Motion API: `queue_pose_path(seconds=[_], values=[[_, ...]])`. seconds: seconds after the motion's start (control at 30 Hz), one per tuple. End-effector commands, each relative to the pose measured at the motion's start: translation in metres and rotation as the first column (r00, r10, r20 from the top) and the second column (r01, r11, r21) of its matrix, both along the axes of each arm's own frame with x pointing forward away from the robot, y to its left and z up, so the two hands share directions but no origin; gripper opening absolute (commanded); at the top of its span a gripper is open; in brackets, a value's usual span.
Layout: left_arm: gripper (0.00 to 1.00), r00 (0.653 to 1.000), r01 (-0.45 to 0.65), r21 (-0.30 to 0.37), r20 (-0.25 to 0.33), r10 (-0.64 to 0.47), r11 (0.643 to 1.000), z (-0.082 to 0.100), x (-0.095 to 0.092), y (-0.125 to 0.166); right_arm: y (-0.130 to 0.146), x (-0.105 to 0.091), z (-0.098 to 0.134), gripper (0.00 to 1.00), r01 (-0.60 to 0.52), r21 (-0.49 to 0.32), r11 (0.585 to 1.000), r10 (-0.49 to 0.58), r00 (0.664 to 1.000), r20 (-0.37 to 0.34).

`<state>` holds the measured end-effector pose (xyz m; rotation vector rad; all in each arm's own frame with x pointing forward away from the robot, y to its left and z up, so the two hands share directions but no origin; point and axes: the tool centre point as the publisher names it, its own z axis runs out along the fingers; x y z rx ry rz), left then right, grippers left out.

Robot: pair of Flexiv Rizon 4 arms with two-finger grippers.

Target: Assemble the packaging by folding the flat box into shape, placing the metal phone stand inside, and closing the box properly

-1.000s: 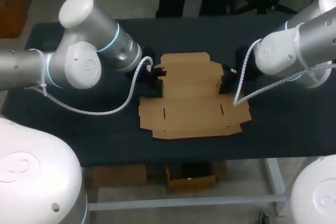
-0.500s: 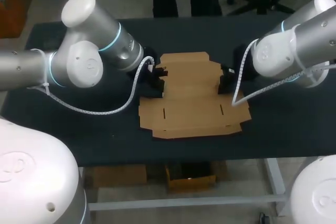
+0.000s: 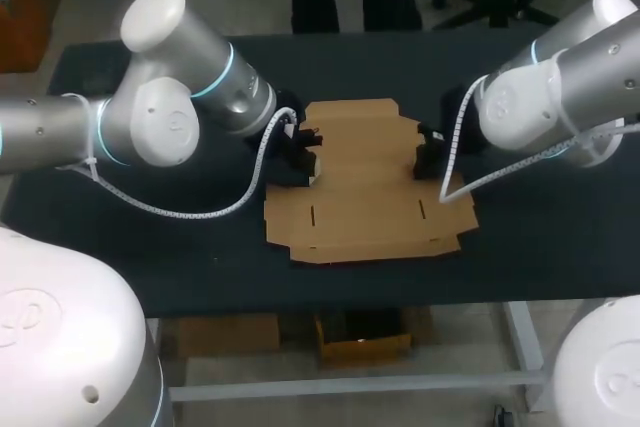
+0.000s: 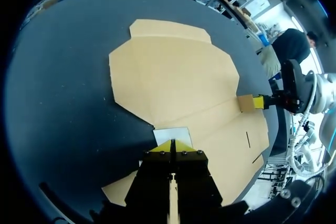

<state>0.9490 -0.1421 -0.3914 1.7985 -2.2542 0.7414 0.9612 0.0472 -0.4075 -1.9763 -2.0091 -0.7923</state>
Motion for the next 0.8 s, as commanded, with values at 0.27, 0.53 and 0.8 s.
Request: queue_pose_path(seconds=[0.27,0.53,0.8], values=[[0.0,1.0,0.005,0.005,-0.005,-0.005,1.0,-0.0026,0.0018,-0.0047,0.0071,0.0017,-0.0032,0.0,-0.003,-0.013,1.0,0.003,1.0,-0.006],[0.0,1.0,0.012,0.01,-0.004,-0.012,1.0,-0.0036,0.0021,-0.0084,0.01,0.002,-0.004,0.0,-0.009,-0.017,1.0,0.009,1.0,-0.009],[0.0,1.0,0.017,0.012,-0.009,-0.017,1.0,-0.0052,0.0025,-0.0101,0.0112,0.0016,-0.005,0.0,-0.011,-0.019,1.0,0.011,1.0,-0.011]])
